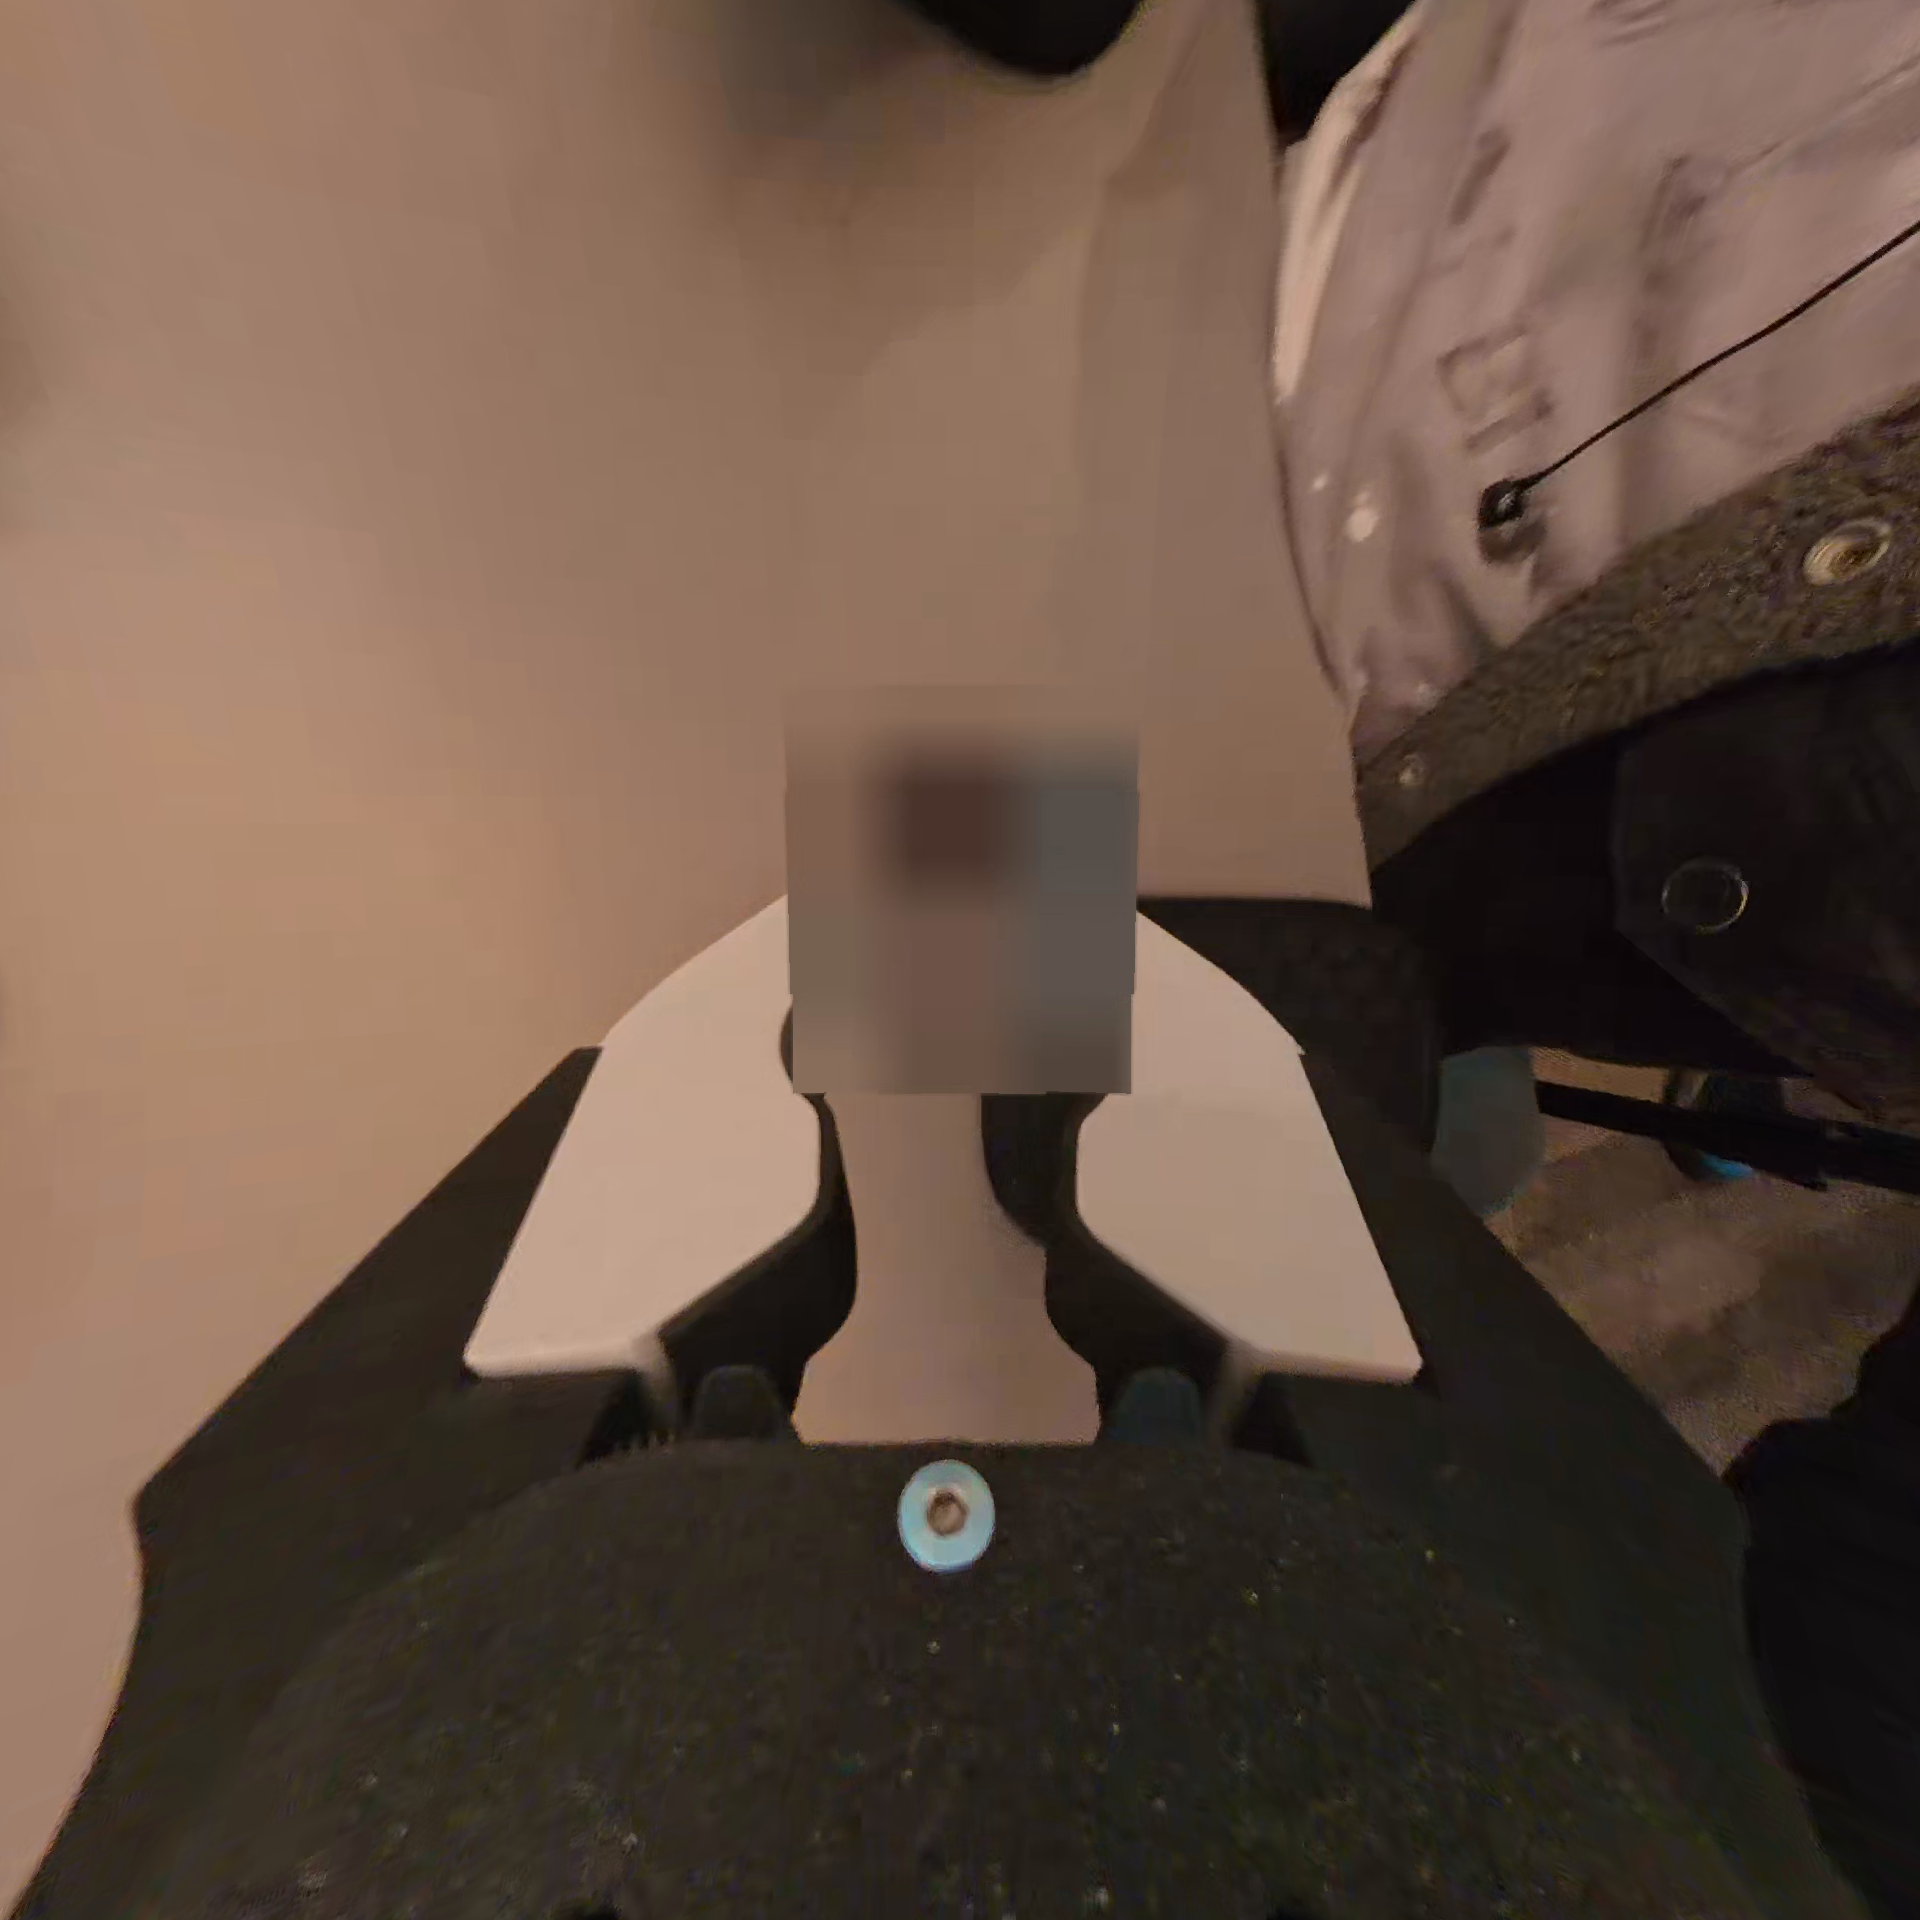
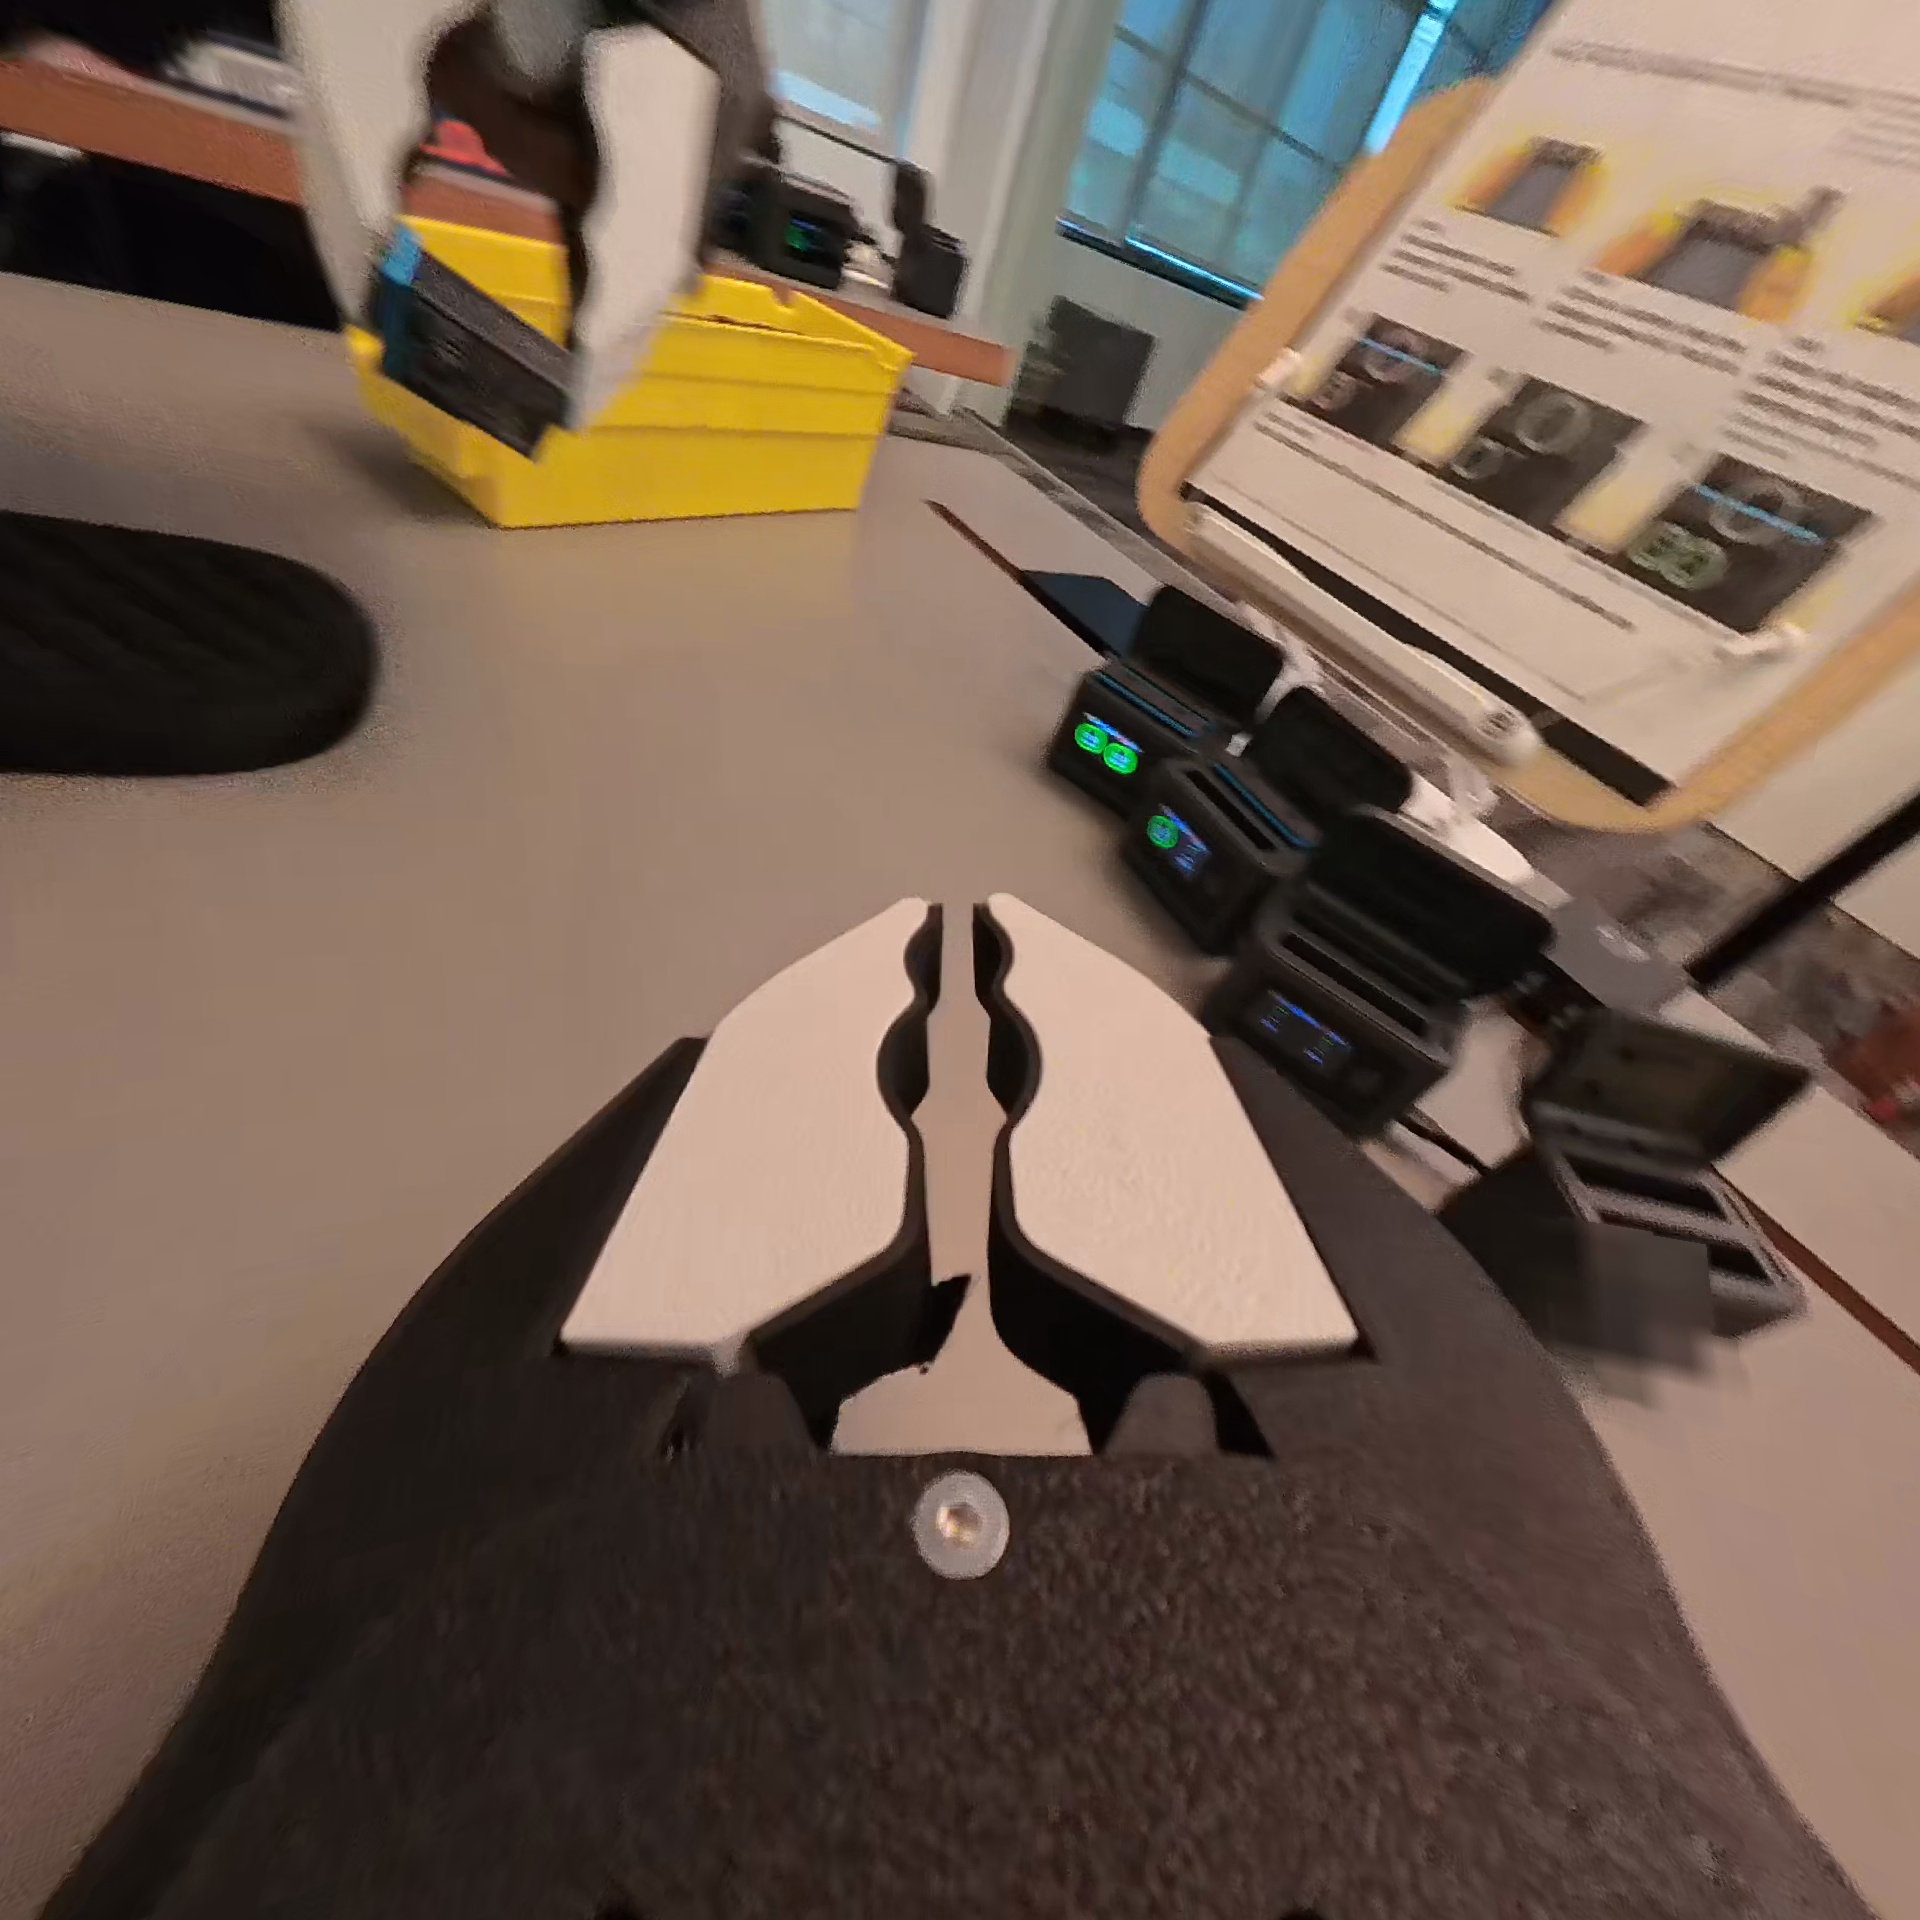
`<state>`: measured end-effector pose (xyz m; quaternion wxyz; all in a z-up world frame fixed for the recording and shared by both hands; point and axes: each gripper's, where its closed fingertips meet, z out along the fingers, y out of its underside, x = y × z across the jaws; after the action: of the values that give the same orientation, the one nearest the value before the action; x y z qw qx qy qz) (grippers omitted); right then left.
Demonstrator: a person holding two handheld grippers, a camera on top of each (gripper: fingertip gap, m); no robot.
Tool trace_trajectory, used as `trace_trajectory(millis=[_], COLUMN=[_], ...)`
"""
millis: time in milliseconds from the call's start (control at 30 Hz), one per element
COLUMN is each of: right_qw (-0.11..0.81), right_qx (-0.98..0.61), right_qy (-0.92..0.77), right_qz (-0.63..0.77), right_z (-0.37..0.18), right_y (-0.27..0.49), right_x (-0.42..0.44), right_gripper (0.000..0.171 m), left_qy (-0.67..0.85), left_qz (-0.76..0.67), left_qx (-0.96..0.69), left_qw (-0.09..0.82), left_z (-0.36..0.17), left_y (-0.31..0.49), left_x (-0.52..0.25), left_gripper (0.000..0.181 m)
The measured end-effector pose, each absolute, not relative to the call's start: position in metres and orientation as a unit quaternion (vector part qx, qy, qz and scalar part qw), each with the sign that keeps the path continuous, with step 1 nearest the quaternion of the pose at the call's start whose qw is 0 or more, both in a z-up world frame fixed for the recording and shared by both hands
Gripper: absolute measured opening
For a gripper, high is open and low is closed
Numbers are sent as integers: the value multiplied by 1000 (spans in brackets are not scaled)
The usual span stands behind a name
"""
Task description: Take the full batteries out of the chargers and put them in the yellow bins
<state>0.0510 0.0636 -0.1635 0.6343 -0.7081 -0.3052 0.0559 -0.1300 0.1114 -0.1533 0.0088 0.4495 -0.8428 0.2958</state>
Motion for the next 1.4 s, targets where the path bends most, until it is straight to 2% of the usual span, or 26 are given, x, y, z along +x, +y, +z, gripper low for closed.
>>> trace_trajectory(millis=[167,333,433,500,567,633,733,833,900,1000,1100,1233,1300,1400], right_qw=[605,584,565,565,555,556,557,557,561,569,575,585,587,587], right_qx=[-685,-657,-649,-643,-656,-672,-708,-728,-729,-728,-727,-734,-743,-754], right_qy=[-398,-474,-509,-516,-511,-489,-427,-389,-377,-366,-358,-330,-311,-286], right_qz=[84,50,19,2,7,30,71,89,102,109,113,99,82,71], right_z=[-174,-186,-199,-202,-206,-206,-202,-202,-200,-197,-194,-190,-190,-189], right_y=[47,35,33,33,34,36,44,51,52,53,54,61,66,70], right_x=[9,-16,-20,-19,-15,-11,2,13,14,16,18,28,39,51], right_gripper=[20,38,33,16,15,10,10,10,10,10,10,10,20,21], left_qy=[-858,-867,-872,-873,-871,-863,-863,-875,-886,-898,-905,-906,-905,-886], left_qz=[335,344,334,331,330,347,349,295,236,179,162,152,130,105], left_qx=[385,347,337,335,342,352,364,355,340,323,310,314,319,355], left_qw=[56,98,120,131,126,103,0,-144,-208,-238,-244,-241,-250,-279], left_z=[-175,-198,-209,-213,-217,-214,-203,-191,-191,-196,-202,-197,-189,-168], left_y=[70,41,33,30,31,33,45,57,63,64,62,71,89,132], left_x=[-78,-42,-32,-30,-27,-23,-10,4,9,12,17,22,26,39], left_gripper=[42,42,42,41,41,41,49,42,34,30,16,16,16,16])
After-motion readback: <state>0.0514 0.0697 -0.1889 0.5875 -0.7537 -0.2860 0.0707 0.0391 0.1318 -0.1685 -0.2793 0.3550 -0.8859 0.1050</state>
